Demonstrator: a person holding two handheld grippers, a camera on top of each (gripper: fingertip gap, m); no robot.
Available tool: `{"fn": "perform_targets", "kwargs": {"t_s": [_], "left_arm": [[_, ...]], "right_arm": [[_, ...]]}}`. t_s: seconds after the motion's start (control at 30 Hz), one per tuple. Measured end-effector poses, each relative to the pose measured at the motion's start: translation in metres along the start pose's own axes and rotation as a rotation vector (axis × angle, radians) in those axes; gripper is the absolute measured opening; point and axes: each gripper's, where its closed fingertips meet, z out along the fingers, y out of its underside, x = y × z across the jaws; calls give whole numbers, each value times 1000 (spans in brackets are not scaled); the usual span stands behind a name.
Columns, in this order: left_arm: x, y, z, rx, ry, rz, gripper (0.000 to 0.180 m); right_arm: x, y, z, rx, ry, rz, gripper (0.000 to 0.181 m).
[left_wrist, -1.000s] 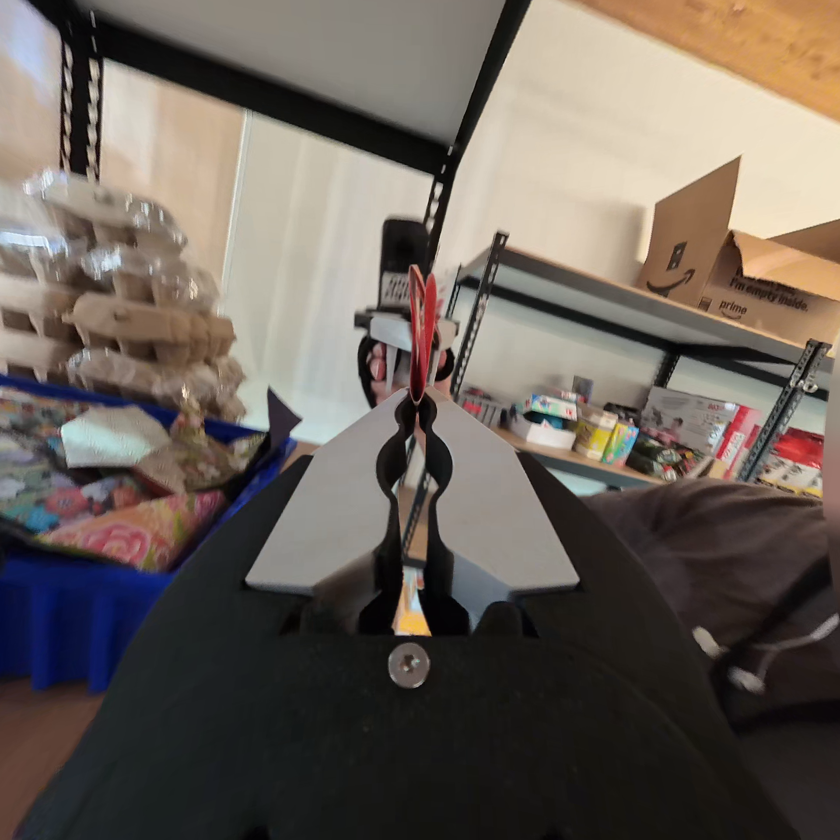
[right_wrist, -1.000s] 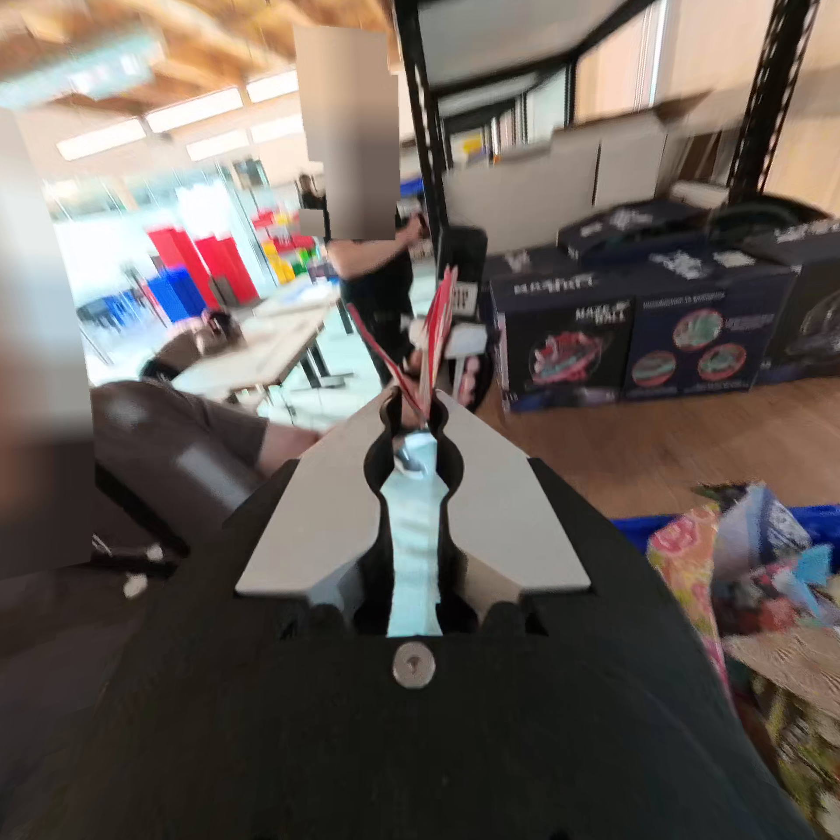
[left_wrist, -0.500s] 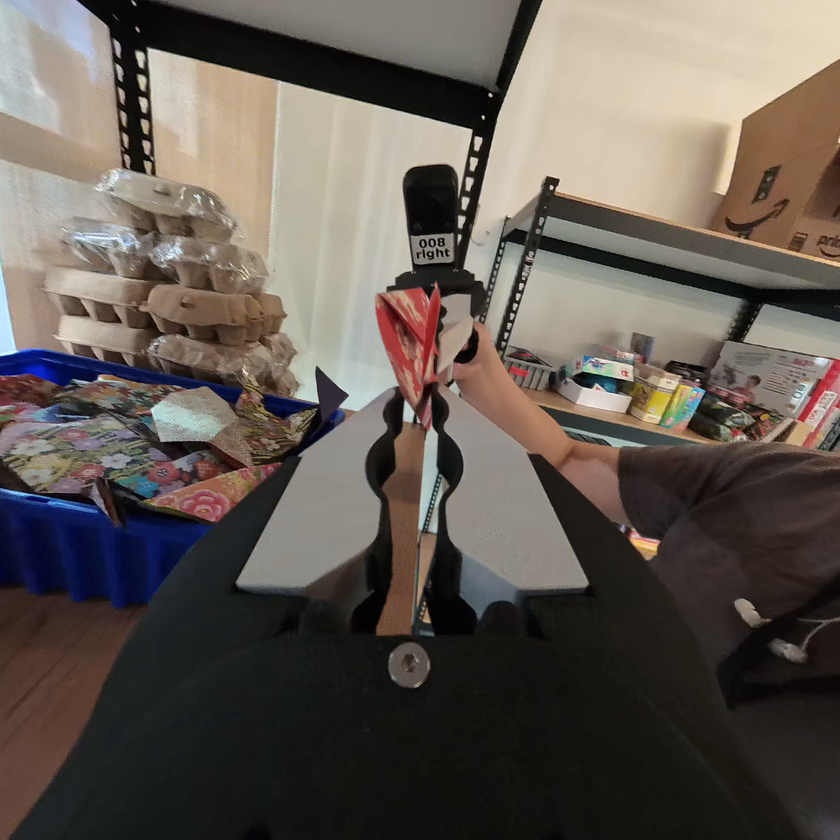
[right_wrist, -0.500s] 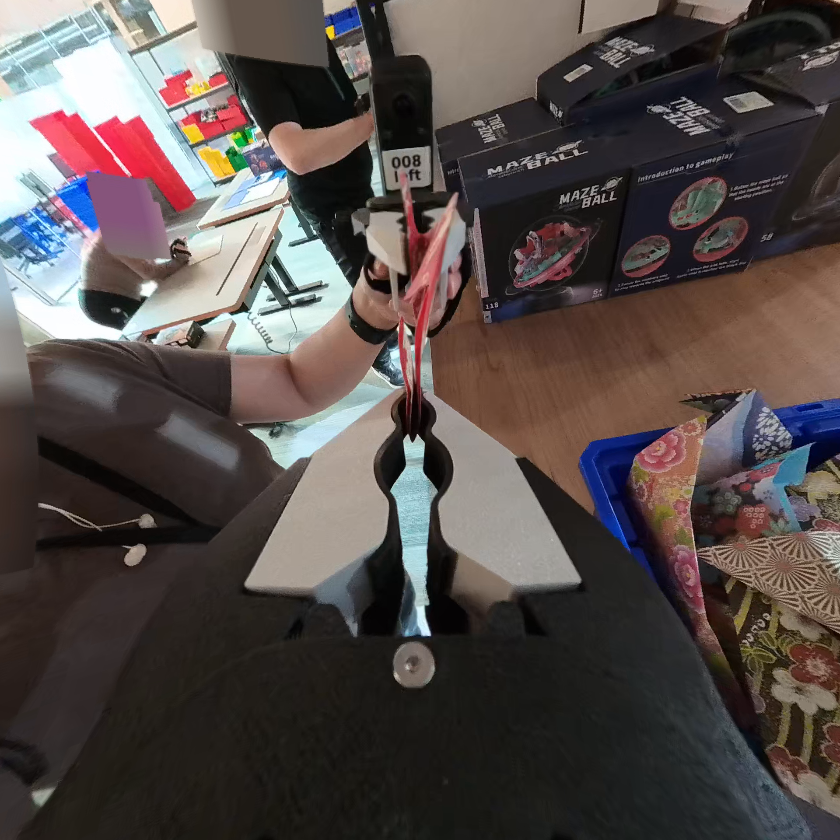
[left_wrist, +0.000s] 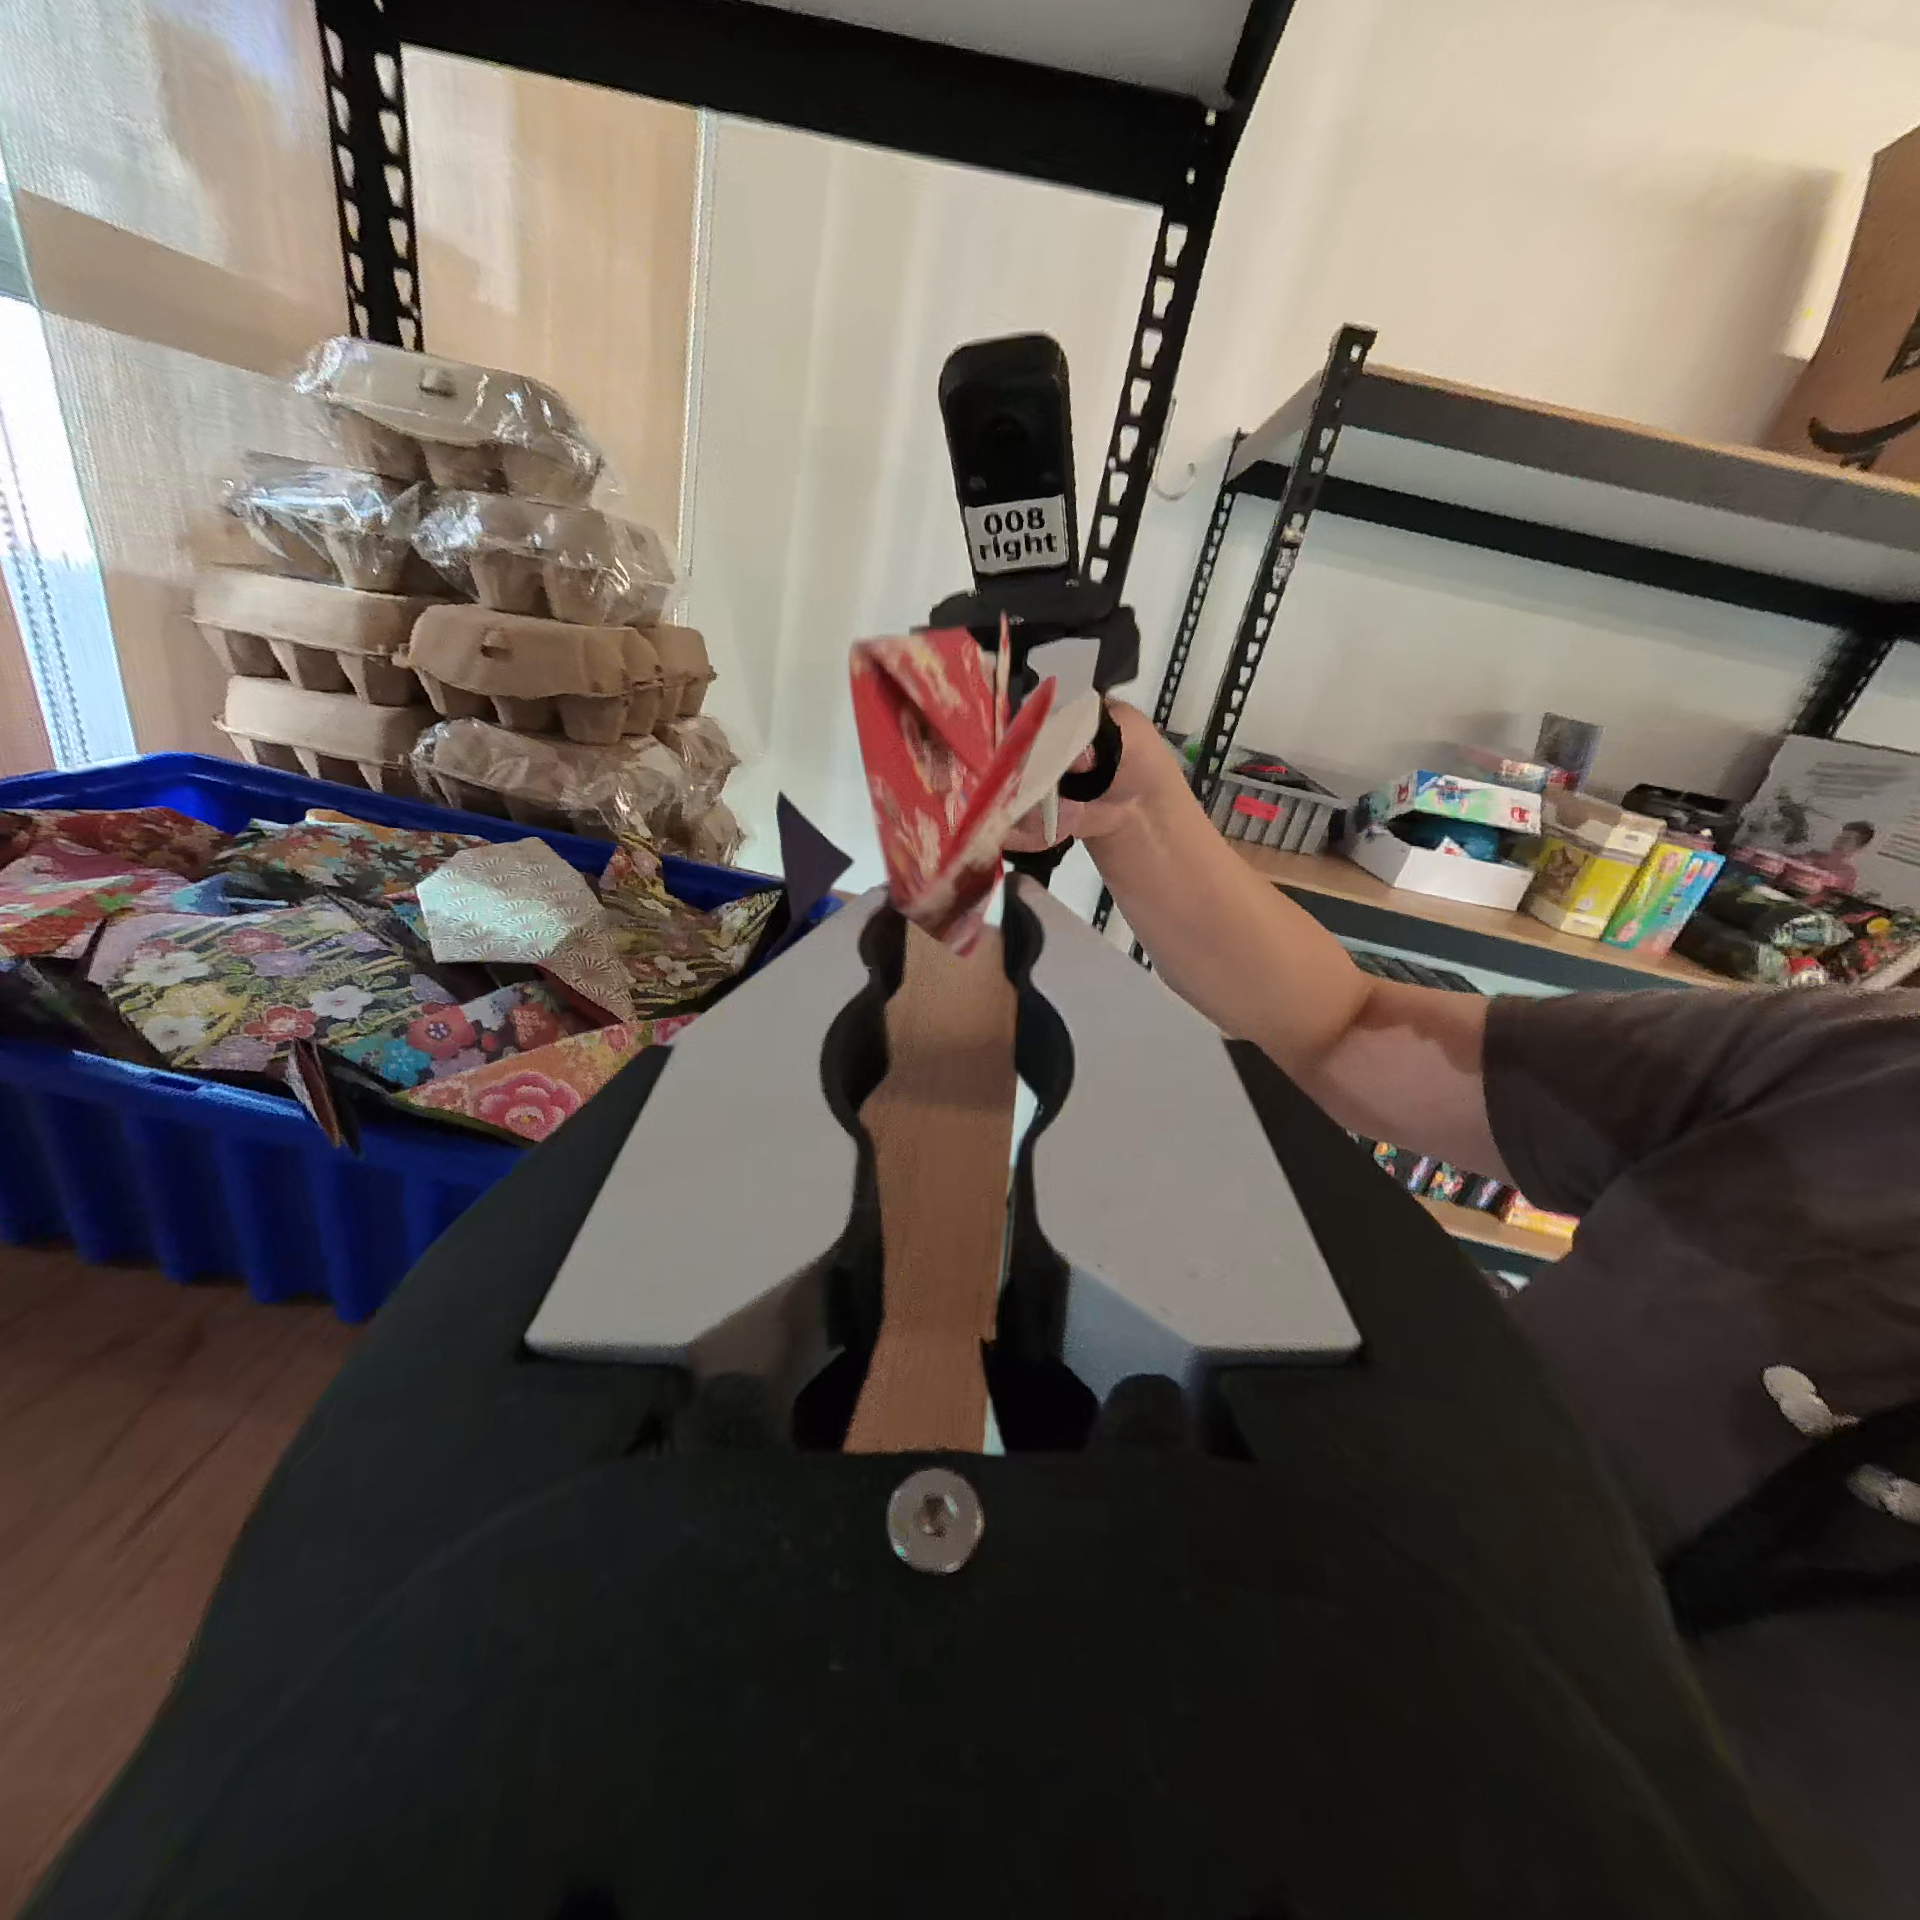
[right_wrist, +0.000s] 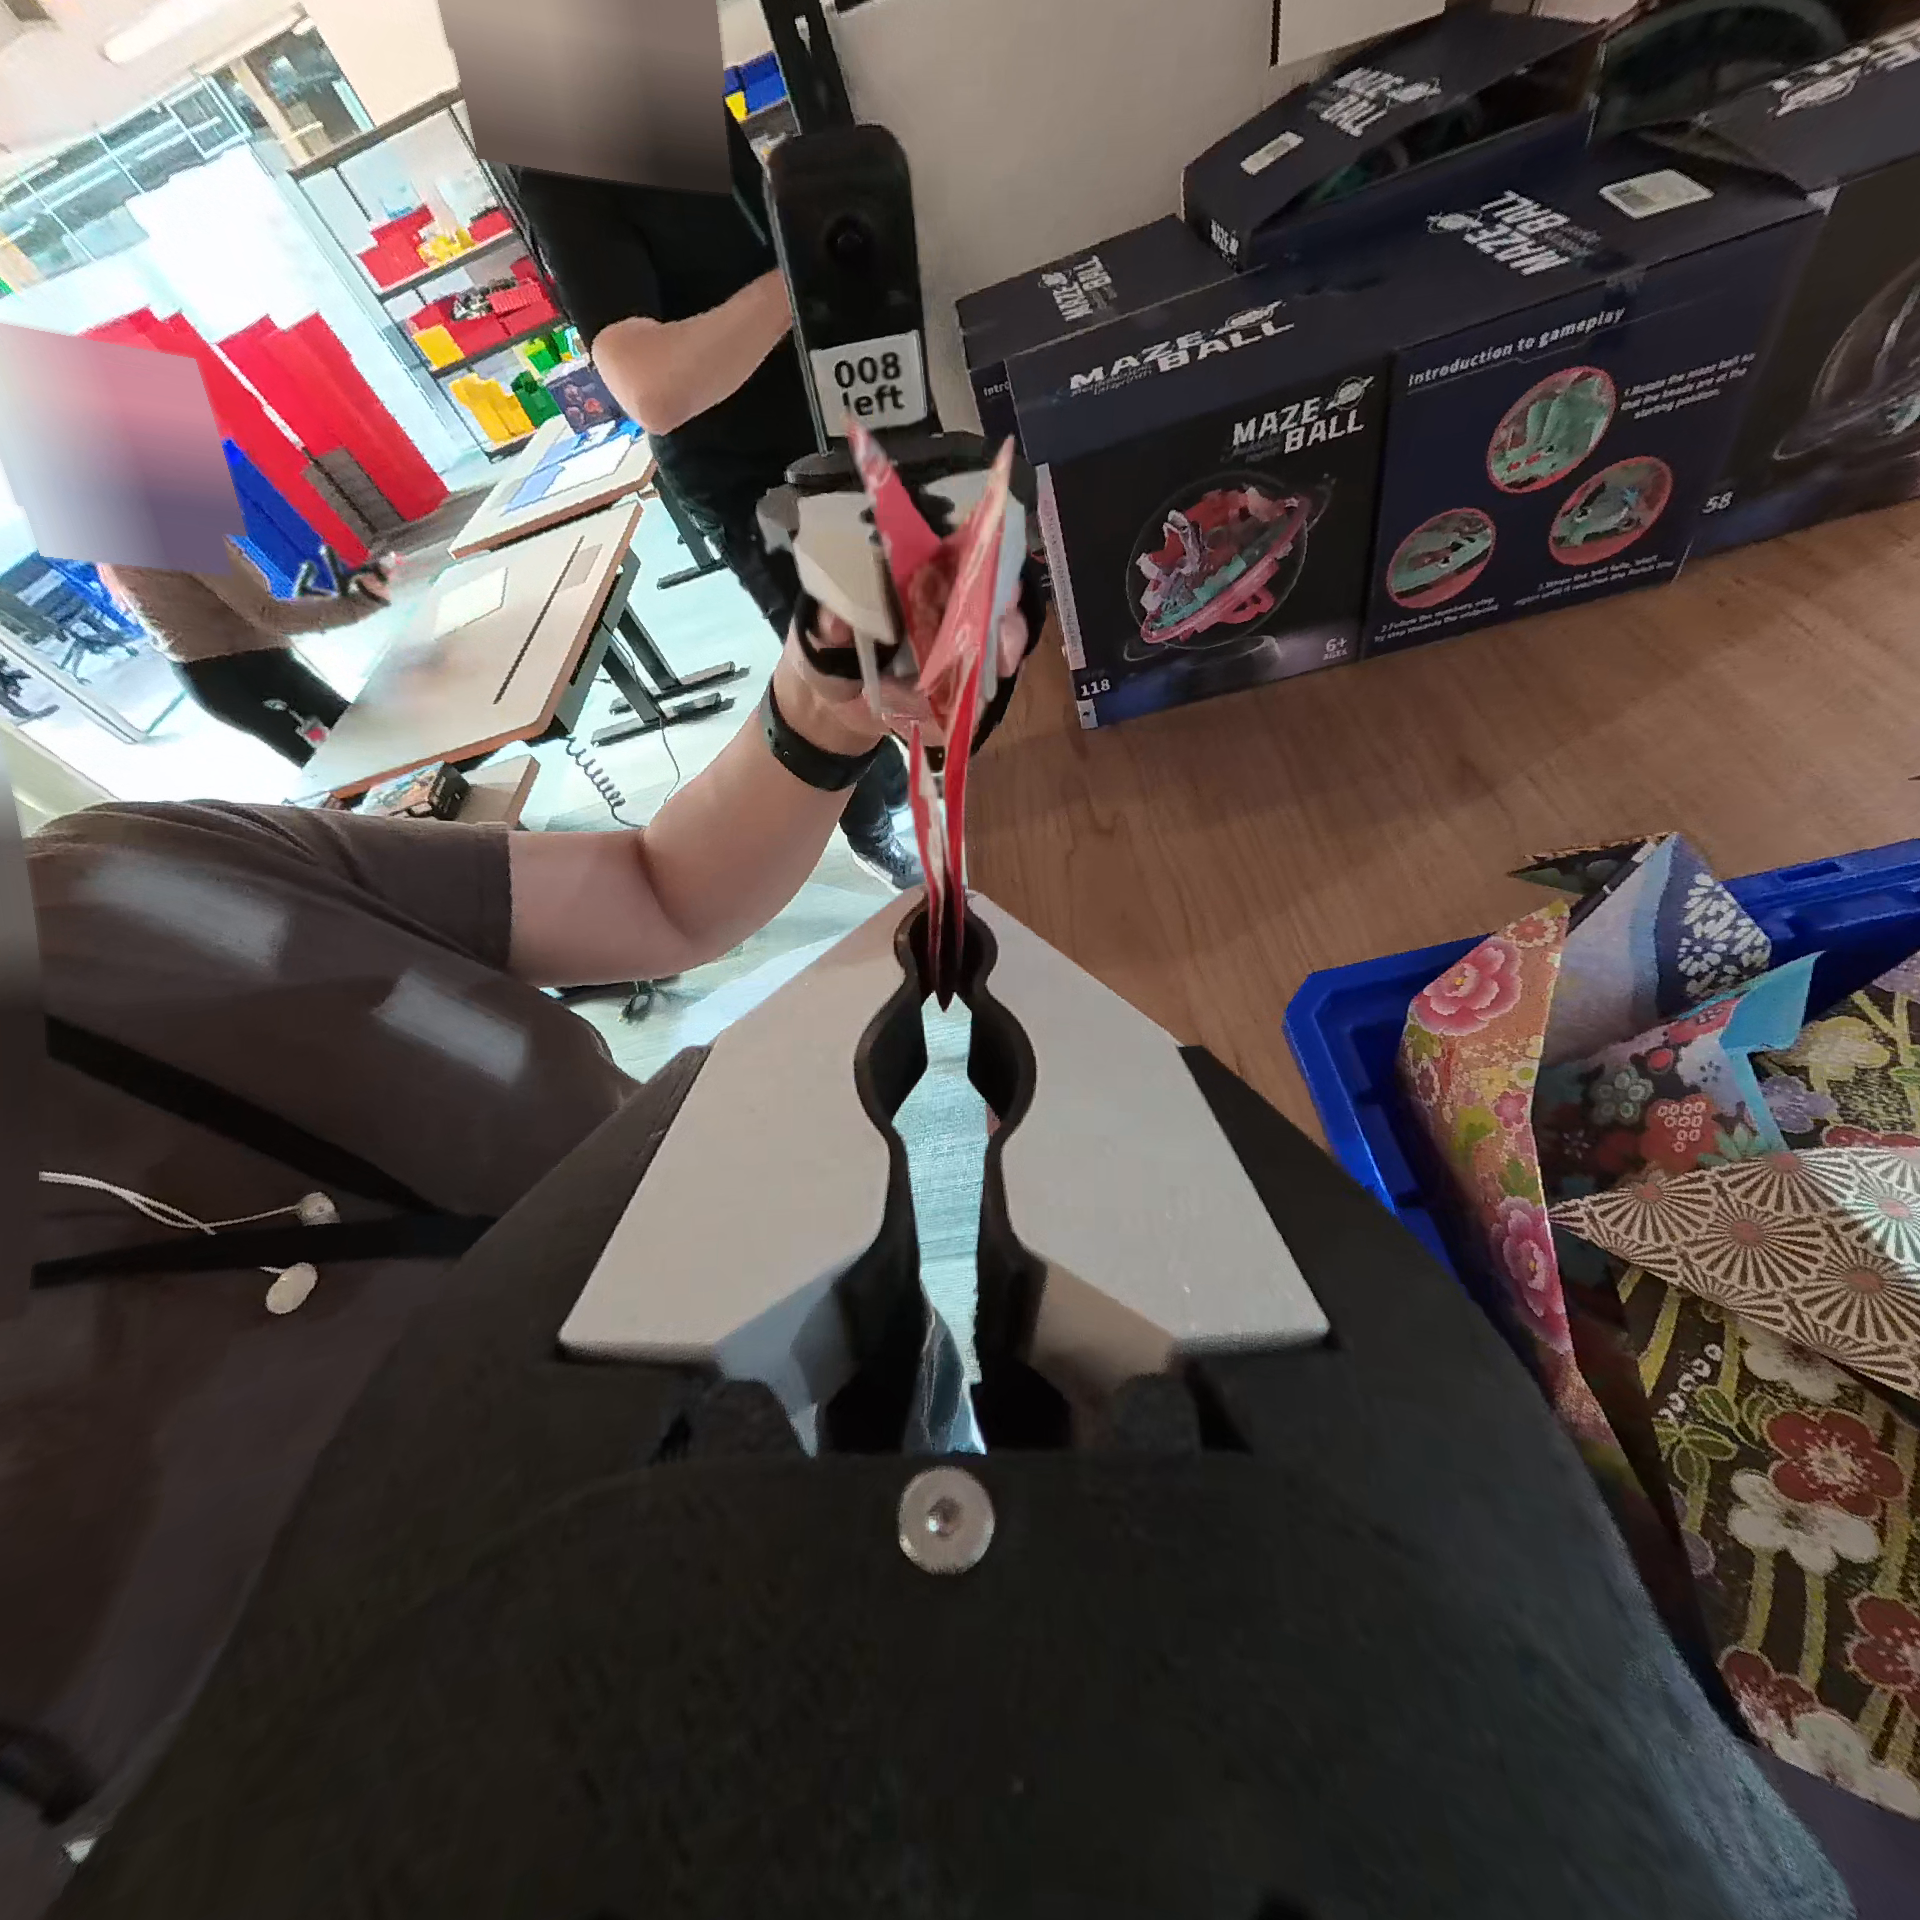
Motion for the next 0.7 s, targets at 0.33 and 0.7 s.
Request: {"fn": "perform_targets", "kwargs": {"t_s": [0.33,0.7], "left_arm": [[1,14,18,-54,29,24,0],[-4,9,21,8,57,-66,0]], "right_arm": [[0,4,-10,17,-26,-9,0],[2,16,-15,-8,-35,-42,0]]}}
